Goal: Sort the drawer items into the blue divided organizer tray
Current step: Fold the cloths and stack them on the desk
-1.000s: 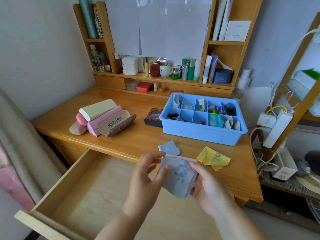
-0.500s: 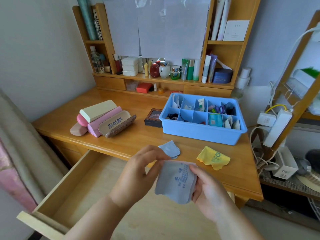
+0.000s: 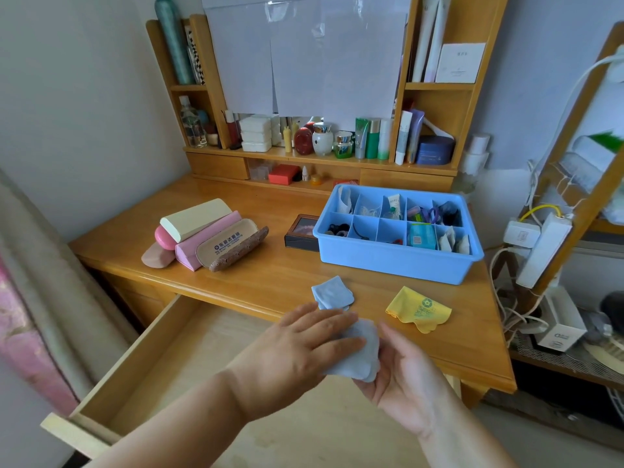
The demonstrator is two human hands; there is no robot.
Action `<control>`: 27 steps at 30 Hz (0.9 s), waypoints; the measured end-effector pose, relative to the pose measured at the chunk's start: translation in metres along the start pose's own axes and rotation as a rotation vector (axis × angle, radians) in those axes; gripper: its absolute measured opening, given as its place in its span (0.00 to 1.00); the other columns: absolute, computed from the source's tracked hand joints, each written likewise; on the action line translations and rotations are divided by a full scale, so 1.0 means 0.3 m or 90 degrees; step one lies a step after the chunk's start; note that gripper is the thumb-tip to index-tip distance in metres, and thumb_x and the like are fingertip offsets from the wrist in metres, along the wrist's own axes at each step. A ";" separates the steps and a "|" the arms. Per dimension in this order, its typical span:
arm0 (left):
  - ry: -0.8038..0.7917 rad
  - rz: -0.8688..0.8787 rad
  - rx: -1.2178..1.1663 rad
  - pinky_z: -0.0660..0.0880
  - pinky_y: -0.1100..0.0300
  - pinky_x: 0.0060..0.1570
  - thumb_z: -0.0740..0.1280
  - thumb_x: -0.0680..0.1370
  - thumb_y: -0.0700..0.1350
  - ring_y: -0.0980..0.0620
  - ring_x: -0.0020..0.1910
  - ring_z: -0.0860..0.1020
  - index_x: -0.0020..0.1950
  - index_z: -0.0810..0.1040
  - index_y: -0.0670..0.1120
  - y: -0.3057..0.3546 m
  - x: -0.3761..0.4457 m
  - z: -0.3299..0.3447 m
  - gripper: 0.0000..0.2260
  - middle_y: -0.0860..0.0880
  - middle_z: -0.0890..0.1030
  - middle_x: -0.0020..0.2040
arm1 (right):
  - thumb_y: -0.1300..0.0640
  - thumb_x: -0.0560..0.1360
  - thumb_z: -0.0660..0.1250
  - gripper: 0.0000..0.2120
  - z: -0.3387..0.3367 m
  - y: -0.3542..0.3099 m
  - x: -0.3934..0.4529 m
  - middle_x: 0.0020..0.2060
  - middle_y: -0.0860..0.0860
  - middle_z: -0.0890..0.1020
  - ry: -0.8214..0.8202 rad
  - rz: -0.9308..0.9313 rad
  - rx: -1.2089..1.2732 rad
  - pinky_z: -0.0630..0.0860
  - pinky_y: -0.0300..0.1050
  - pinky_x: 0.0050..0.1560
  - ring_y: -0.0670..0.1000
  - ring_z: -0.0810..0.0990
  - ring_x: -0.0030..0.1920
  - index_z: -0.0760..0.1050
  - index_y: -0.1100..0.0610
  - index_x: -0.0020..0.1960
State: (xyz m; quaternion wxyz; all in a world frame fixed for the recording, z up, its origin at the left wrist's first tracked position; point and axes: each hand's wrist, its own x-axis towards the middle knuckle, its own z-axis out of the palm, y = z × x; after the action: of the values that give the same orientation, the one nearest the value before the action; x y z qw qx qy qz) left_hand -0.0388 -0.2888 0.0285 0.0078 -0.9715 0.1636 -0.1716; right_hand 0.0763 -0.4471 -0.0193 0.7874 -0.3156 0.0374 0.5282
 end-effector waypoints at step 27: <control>0.057 -0.463 -0.415 0.70 0.64 0.38 0.72 0.70 0.44 0.59 0.37 0.73 0.41 0.81 0.48 0.125 0.047 0.150 0.02 0.54 0.77 0.38 | 0.39 0.78 0.52 0.31 -0.065 0.136 0.038 0.50 0.63 0.82 0.063 -0.026 0.129 0.76 0.51 0.52 0.59 0.83 0.48 0.82 0.62 0.54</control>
State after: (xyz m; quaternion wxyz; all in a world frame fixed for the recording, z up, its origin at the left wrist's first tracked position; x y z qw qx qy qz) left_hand -0.0230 -0.3307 -0.0119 -0.3641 -0.9091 -0.1412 -0.1450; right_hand 0.0518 -0.4385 -0.0580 0.8232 -0.2605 0.1232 0.4892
